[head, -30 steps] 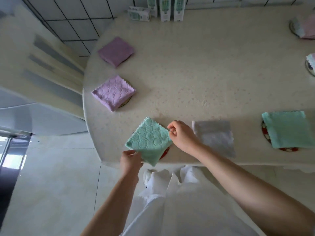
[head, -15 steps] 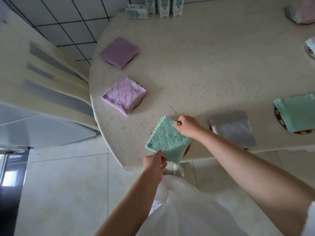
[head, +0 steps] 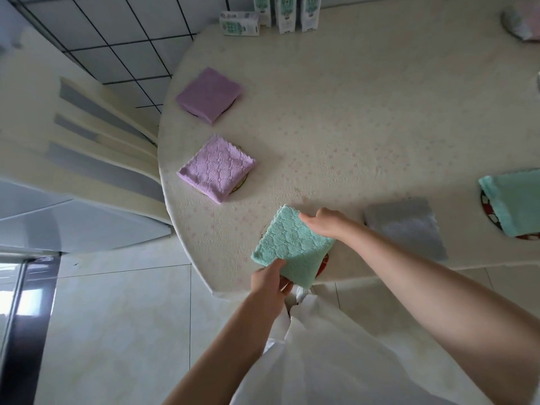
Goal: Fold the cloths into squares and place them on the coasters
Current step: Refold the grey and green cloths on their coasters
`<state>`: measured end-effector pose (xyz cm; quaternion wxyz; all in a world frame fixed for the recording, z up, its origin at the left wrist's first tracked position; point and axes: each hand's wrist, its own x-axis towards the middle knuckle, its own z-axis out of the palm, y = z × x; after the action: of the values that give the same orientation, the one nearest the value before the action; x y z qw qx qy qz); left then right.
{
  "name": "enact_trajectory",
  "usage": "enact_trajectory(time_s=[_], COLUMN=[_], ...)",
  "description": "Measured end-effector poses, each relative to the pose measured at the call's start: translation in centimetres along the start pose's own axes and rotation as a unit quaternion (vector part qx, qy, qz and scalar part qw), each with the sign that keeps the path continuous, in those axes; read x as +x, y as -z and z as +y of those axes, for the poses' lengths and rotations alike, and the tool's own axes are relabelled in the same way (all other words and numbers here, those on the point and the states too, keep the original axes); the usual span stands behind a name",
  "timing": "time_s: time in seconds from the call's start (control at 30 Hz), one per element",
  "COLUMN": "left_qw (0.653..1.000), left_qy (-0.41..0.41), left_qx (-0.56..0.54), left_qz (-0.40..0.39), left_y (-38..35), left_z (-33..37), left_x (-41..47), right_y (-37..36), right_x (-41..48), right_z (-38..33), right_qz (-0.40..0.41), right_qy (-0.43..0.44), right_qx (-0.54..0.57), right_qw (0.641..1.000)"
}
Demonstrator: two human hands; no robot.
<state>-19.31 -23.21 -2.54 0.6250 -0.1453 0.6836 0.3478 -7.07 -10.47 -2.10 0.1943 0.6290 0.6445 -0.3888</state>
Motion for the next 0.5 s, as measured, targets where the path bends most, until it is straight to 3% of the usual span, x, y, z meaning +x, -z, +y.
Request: enact_trajectory(time_s=[0.3, 0.5], left_qw=[0.997, 0.97], left_qy=[-0.052, -0.206], left_qx=[0.049, 0.131], left_qz=[-0.012, 0.001], left_y=[0.5, 1.4], left_z=[-0.3, 1.0], left_x=[0.0, 0.5], right_y=[0.5, -0.3], right_x=[0.0, -1.3], right_z=[0.7, 2.4], right_qz=[0.011, 0.071], right_qy=[0.058, 0.068], right_qx=[0.066, 0.162], right_qw=[0.996, 0.982])
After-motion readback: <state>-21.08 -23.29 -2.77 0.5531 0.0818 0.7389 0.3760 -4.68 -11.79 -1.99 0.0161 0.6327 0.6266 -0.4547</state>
